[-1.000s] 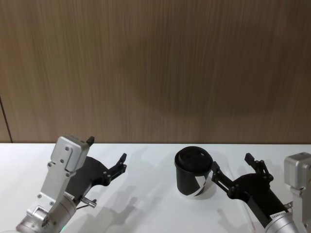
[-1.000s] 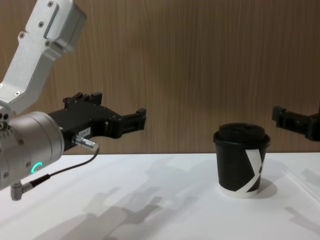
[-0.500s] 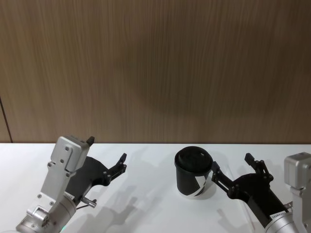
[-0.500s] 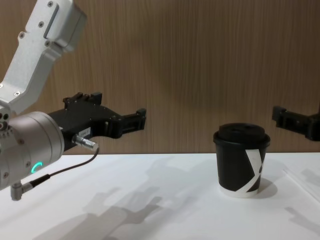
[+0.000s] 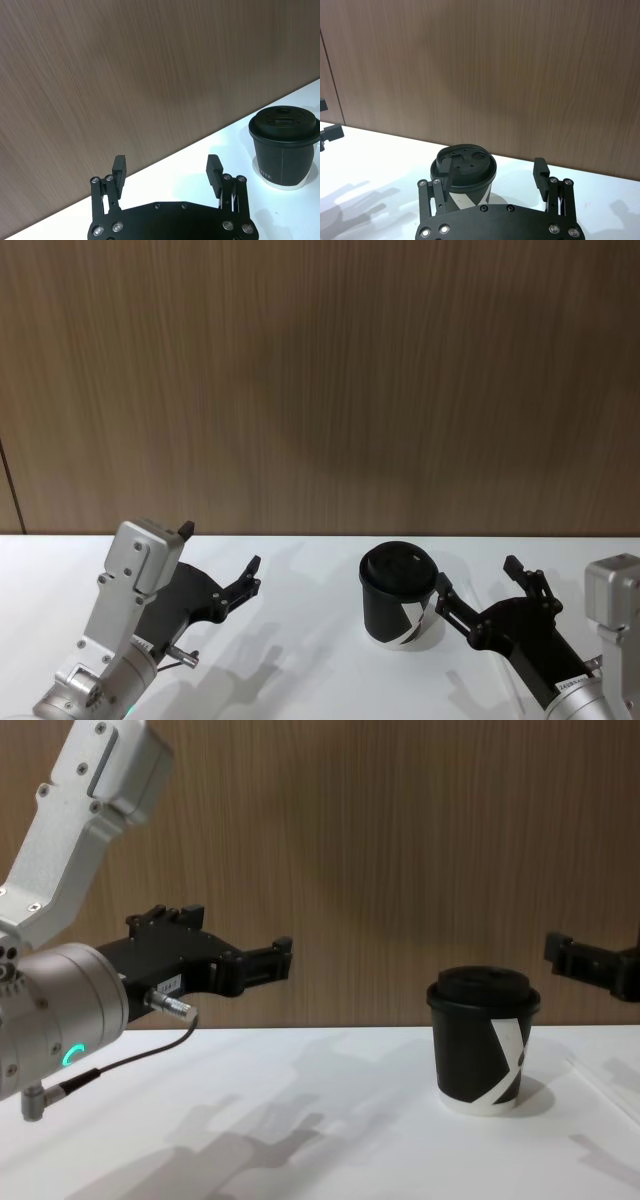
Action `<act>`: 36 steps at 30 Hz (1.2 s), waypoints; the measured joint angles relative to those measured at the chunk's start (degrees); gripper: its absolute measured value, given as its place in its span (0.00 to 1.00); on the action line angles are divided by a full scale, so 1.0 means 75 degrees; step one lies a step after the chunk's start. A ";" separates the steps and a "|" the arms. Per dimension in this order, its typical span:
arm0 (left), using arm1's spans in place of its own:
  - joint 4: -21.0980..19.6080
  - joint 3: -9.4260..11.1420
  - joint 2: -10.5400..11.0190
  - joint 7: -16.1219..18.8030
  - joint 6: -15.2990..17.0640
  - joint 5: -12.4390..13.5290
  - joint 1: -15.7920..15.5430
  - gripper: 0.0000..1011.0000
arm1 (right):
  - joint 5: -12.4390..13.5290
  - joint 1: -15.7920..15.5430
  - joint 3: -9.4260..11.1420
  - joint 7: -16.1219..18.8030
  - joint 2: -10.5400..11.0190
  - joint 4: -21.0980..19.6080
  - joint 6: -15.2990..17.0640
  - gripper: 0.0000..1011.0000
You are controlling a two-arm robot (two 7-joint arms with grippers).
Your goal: Pick up the straw with one hand, pass it to the other hand, and insert it into the cup.
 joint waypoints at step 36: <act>0.0000 0.0000 0.0000 0.0000 0.0001 0.0001 0.0000 0.99 | -0.0368 -0.0338 0.0289 -0.0308 0.0240 -0.0289 0.0451 0.99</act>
